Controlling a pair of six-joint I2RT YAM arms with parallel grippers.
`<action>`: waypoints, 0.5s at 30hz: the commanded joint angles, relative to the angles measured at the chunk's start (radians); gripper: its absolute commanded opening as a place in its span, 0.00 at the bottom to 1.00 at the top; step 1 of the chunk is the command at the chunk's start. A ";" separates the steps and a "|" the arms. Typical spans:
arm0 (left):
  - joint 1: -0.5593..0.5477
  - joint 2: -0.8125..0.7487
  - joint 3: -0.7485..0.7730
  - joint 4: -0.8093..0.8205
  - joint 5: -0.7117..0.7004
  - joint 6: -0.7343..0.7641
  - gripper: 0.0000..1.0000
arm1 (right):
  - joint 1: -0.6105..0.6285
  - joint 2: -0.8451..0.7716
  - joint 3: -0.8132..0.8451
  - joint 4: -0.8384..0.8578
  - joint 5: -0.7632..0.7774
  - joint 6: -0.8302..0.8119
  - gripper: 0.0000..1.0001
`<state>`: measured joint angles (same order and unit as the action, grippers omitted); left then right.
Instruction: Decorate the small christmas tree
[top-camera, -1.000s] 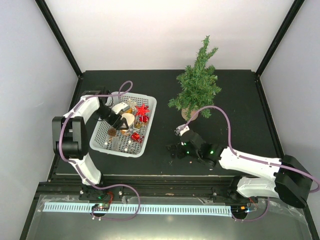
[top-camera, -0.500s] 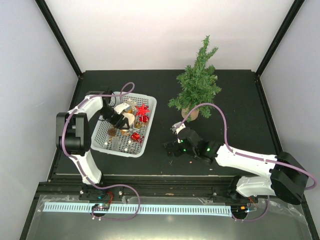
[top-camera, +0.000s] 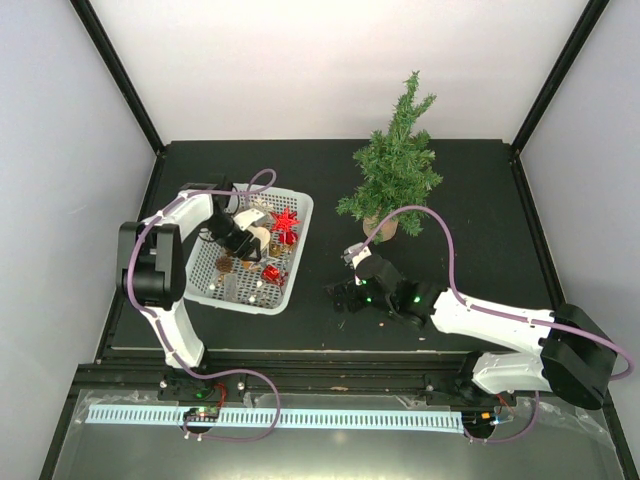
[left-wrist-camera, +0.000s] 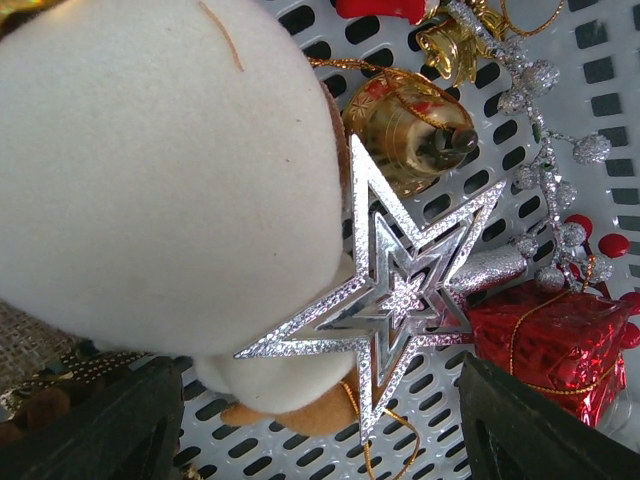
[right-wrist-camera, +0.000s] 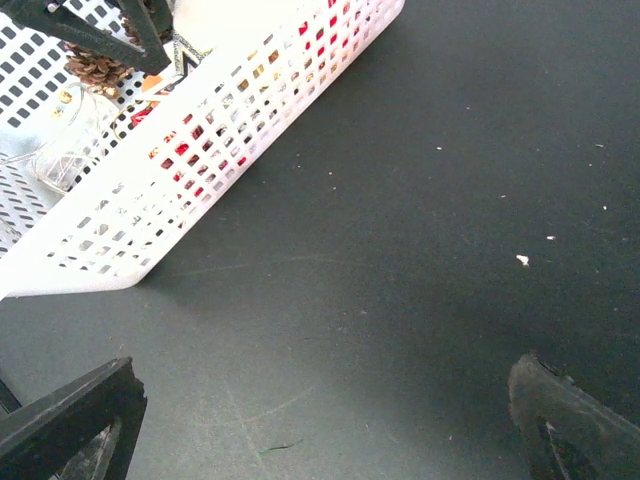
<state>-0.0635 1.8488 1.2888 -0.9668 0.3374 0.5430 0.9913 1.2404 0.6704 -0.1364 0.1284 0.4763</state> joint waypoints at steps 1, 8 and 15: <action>-0.015 0.029 0.013 0.005 -0.013 -0.023 0.76 | -0.005 -0.020 -0.014 0.031 0.007 -0.009 1.00; -0.028 0.062 0.010 0.005 0.009 -0.037 0.72 | -0.005 -0.034 -0.024 0.037 0.009 -0.010 1.00; -0.031 0.041 0.007 0.018 0.049 -0.050 0.68 | -0.005 -0.031 -0.032 0.045 0.008 -0.008 1.00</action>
<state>-0.0875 1.8992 1.2881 -0.9657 0.3527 0.5129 0.9913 1.2247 0.6510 -0.1223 0.1284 0.4759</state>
